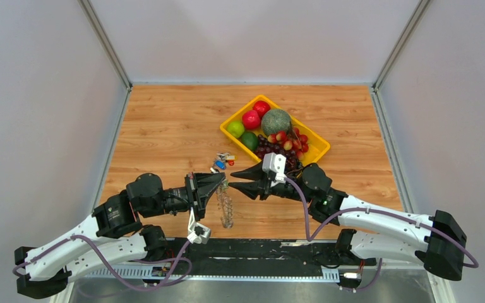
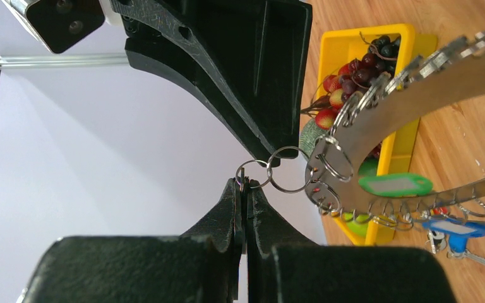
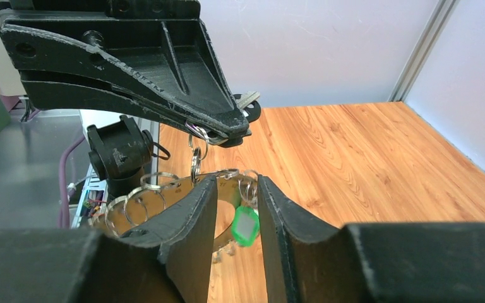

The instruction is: Remove the keys from the keyring

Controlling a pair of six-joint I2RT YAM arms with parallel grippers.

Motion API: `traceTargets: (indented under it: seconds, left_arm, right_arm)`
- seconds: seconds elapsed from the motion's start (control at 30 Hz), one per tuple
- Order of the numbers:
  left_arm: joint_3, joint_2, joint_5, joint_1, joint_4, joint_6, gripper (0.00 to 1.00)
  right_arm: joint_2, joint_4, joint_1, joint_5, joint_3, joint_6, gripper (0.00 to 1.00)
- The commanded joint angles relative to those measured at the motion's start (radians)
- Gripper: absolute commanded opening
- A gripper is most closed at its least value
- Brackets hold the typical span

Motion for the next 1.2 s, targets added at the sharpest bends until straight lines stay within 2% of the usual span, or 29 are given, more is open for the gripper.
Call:
traceTargets:
  seconds: [0.0, 0.47, 0.83, 1.17]
  left_arm:
    - [0.017, -0.008, 0.019, -0.005, 0.053, 0.022, 0.00]
    - [0.026, -0.012, 0.059, -0.004, 0.037, 0.021, 0.00]
    - [0.026, -0.009, 0.058, -0.003, 0.032, 0.027, 0.00]
    - [0.024, -0.010, 0.054, -0.004, 0.033, 0.028, 0.00]
  right_arm:
    - [-0.011, 0.039, -0.002, -0.040, -0.003, 0.011, 0.34]
    - [-0.042, -0.042, -0.003, -0.004, 0.035, -0.078, 0.34]
    - [0.025, -0.005, -0.003, -0.152, 0.073, -0.070, 0.32]
    - [-0.003, -0.021, -0.003, -0.155, 0.060, -0.072, 0.32]
